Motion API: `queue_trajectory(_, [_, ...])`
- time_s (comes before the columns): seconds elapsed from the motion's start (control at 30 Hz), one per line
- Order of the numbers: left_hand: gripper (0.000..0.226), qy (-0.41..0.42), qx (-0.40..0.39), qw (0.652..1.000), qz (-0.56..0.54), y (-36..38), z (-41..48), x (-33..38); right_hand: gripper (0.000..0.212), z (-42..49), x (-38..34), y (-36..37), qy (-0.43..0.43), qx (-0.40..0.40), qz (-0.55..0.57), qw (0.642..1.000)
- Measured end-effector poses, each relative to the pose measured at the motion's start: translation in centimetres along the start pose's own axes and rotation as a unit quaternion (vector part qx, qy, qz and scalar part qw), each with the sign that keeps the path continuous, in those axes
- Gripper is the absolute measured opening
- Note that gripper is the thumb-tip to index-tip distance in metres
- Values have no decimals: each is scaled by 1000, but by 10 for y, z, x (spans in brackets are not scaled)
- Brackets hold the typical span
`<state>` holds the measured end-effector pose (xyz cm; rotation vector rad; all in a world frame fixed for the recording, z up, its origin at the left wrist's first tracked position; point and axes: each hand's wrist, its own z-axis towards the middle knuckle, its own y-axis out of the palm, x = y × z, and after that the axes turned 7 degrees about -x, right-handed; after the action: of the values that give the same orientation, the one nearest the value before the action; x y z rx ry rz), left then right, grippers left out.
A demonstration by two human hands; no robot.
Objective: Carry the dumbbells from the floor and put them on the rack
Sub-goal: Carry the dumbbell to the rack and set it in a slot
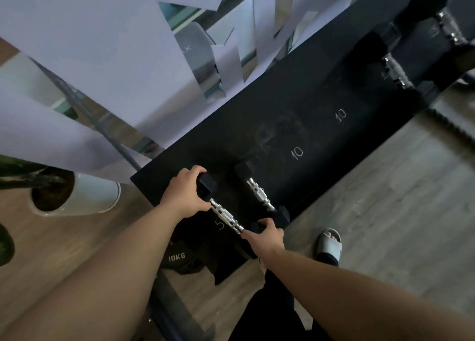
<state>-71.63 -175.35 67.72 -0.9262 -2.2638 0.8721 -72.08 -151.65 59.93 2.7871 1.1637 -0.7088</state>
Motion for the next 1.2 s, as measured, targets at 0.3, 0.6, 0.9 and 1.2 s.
queue_trajectory(0.3, [95,81,41,995,49,-63,34,110,65,-16,-57,-95,-49,81,53,994])
queue_trajectory(0.6, [93,103,50,992,47,-57,122,262,67,46,-86,-254,-48,158,41,985])
queue_trajectory(0.9, [93,102,40,991,82,-53,205,377,73,108,-106,-364,-22,141,53,988])
queue_trajectory(1.2, [96,70,18,994,76,-43,248,412,60,143,-119,-417,-25,156,-17,987])
